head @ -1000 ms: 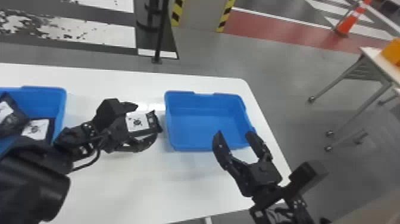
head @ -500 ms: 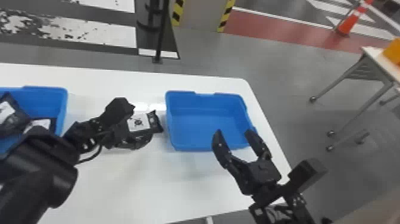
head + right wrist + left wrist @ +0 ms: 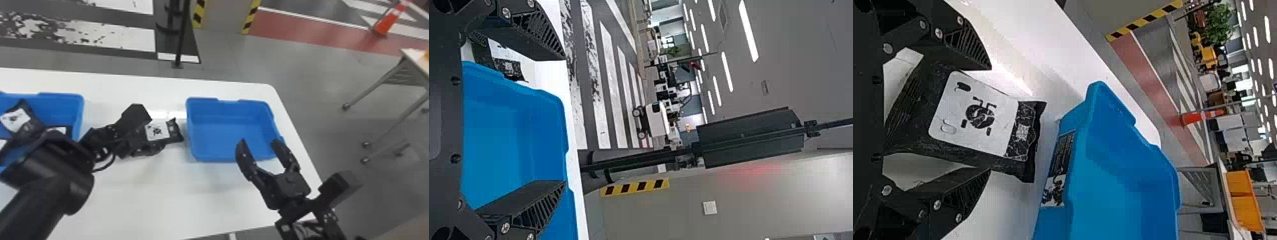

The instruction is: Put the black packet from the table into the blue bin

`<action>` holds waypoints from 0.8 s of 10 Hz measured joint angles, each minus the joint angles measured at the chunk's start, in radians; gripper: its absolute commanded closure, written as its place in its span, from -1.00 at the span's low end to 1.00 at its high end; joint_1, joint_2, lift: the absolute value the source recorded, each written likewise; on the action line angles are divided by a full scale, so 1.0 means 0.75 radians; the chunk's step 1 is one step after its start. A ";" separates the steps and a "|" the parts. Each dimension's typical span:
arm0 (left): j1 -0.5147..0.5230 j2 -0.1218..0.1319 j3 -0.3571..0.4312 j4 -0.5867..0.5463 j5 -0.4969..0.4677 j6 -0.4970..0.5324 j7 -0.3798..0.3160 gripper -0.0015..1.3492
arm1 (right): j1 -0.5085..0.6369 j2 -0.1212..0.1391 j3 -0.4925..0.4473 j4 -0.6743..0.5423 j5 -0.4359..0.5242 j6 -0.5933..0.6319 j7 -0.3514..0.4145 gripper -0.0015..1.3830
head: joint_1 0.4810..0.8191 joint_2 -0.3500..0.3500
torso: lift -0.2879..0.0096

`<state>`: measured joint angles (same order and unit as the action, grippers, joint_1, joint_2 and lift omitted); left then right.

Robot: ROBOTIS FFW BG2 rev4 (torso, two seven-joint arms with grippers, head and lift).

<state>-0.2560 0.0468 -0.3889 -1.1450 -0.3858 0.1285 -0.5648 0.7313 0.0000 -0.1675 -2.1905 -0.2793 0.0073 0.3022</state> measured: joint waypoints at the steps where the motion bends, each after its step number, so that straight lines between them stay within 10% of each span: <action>1: -0.001 0.001 -0.004 0.000 -0.007 -0.022 0.004 0.56 | 0.000 0.000 0.000 0.000 -0.002 -0.001 0.000 -0.81 | 0.27 -0.87 | 0.20; 8: 0.033 0.027 0.004 -0.096 0.008 -0.032 -0.030 0.79 | 0.003 0.000 0.001 0.004 -0.010 -0.010 0.000 -0.81 | 0.27 -0.89 | 0.20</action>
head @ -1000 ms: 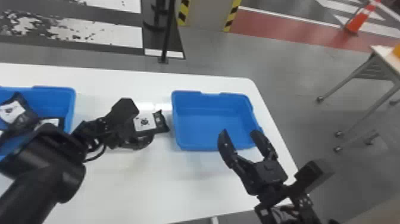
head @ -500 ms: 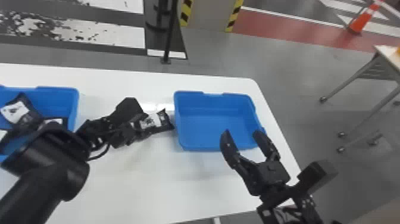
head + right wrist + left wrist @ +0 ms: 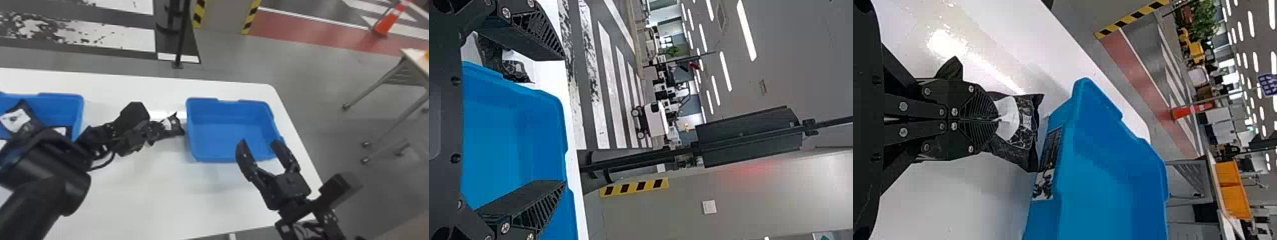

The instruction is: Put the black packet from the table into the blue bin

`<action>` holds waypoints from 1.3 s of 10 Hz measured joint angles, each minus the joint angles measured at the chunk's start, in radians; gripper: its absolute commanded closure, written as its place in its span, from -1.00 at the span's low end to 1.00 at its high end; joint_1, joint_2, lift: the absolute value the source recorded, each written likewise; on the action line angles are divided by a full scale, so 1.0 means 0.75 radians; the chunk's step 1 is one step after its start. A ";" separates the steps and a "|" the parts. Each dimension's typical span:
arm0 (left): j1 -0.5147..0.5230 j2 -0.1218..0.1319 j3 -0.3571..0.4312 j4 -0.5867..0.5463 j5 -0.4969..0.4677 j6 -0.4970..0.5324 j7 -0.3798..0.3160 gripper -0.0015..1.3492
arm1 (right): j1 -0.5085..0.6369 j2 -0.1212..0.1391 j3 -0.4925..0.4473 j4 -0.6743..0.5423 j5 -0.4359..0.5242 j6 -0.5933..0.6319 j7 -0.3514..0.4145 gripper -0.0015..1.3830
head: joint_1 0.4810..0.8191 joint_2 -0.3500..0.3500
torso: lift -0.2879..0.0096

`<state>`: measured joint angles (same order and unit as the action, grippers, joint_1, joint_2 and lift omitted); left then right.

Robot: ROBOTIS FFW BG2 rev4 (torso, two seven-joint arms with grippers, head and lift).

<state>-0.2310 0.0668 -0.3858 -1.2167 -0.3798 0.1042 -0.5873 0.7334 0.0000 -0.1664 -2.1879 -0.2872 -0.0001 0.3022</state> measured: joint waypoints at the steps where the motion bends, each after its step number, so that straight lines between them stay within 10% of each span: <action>1: 0.043 0.025 0.021 -0.136 0.024 0.052 -0.020 0.79 | 0.001 0.000 0.001 -0.004 0.000 0.000 0.000 -0.81 | 0.27 -0.86 | 0.20; 5: 0.252 0.151 0.242 -0.633 0.073 0.210 -0.101 0.79 | 0.008 0.000 0.006 -0.016 -0.002 0.000 0.000 -0.81 | 0.27 -0.61 | 0.20; 9: 0.433 0.145 0.669 -0.733 -0.071 0.223 -0.174 0.76 | 0.020 0.000 0.002 -0.026 -0.008 0.000 0.000 -0.81 | 0.27 -0.02 | 0.20; 10: 0.457 0.138 0.742 -0.739 -0.095 0.216 -0.179 0.48 | 0.022 0.000 0.003 -0.026 -0.009 0.000 0.000 -0.81 | 0.27 0.11 | 0.20; 12: 0.480 0.140 0.814 -0.757 -0.117 0.224 -0.182 -0.78 | 0.026 0.000 0.001 -0.029 -0.012 0.000 0.000 -0.81 | 0.27 0.25 | 0.20; 13: 0.494 0.141 0.833 -0.774 -0.117 0.243 -0.182 -0.89 | 0.027 0.000 0.001 -0.030 -0.012 0.000 0.000 -0.81 | 0.27 0.27 | 0.20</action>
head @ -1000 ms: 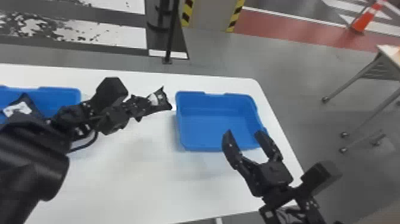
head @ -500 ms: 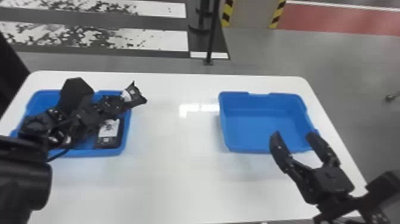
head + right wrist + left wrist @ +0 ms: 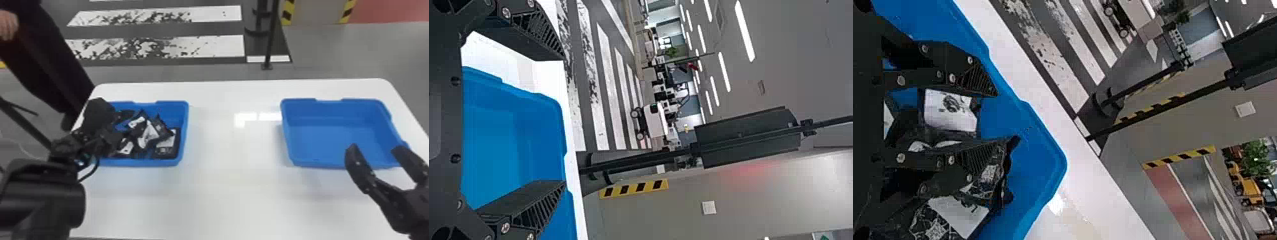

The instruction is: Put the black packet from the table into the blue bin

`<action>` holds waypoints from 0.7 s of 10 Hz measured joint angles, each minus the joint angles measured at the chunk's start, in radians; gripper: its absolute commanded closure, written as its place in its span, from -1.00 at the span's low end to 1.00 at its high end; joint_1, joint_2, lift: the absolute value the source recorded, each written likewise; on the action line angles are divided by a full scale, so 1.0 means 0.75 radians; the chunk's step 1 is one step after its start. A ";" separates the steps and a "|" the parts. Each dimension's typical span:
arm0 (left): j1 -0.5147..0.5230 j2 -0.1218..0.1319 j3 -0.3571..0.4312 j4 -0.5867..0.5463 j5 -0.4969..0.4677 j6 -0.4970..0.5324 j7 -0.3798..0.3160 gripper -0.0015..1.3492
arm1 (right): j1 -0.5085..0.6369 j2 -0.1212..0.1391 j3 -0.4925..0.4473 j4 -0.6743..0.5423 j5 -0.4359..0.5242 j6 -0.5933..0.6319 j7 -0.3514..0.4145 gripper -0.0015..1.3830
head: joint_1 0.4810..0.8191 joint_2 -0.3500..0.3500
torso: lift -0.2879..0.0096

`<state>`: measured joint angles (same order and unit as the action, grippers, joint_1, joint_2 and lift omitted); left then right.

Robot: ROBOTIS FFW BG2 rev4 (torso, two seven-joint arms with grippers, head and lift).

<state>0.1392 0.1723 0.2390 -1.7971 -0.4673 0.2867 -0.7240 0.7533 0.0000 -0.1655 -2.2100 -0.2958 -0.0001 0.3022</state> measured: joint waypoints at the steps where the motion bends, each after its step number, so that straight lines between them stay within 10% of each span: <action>1: 0.021 -0.006 0.028 -0.027 0.006 0.010 0.000 -0.78 | 0.000 0.000 0.000 0.000 0.000 0.000 0.000 -0.81 | 0.27 0.31 | 0.20; 7: 0.476 -0.223 0.372 -0.502 0.400 -0.288 0.224 -0.75 | 0.012 0.000 0.000 -0.014 -0.001 0.000 -0.002 -0.81 | 0.27 0.59 | 0.20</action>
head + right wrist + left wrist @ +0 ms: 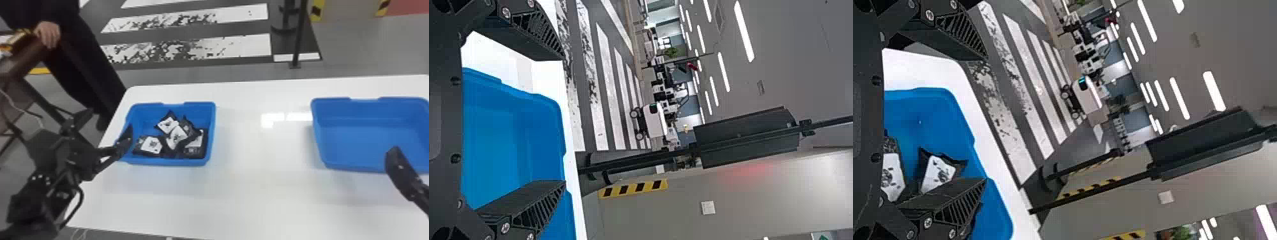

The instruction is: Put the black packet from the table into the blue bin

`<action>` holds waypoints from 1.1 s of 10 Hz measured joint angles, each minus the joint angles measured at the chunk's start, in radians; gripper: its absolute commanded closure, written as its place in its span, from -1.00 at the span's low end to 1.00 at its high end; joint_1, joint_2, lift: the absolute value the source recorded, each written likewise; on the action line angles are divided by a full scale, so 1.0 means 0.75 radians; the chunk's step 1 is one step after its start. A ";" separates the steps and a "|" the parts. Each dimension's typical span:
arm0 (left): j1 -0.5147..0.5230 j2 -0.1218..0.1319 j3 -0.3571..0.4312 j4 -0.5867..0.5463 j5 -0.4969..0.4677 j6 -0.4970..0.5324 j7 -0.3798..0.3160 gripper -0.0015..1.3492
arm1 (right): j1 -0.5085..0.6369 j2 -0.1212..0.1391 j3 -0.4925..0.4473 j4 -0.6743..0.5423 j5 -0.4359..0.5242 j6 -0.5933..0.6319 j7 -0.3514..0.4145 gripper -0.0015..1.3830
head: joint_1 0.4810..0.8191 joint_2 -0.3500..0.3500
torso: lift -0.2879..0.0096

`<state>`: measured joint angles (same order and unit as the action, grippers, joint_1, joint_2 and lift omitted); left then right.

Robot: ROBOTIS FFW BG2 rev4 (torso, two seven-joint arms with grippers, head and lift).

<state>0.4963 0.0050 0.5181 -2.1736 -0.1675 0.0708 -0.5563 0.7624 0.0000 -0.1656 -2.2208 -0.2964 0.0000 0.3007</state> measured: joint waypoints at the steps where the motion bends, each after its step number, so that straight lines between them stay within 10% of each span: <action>1: 0.108 -0.004 -0.036 -0.037 0.165 -0.069 0.108 -0.75 | 0.004 0.000 0.000 -0.002 0.001 0.000 0.000 -0.81 | 0.27 0.57 | 0.20; 5: 0.416 0.000 -0.277 -0.091 0.540 -0.305 0.367 -0.75 | 0.022 0.000 -0.010 -0.014 0.004 0.000 0.000 -0.81 | 0.27 0.35 | 0.20; 11: 0.441 0.035 -0.319 -0.091 0.598 -0.296 0.370 -0.75 | 0.033 0.000 -0.010 -0.021 0.009 0.000 0.000 -0.81 | 0.27 0.27 | 0.20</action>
<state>0.8272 0.0309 0.2791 -2.2421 0.2809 -0.1513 -0.2792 0.7874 0.0000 -0.1735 -2.2369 -0.2898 0.0000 0.3007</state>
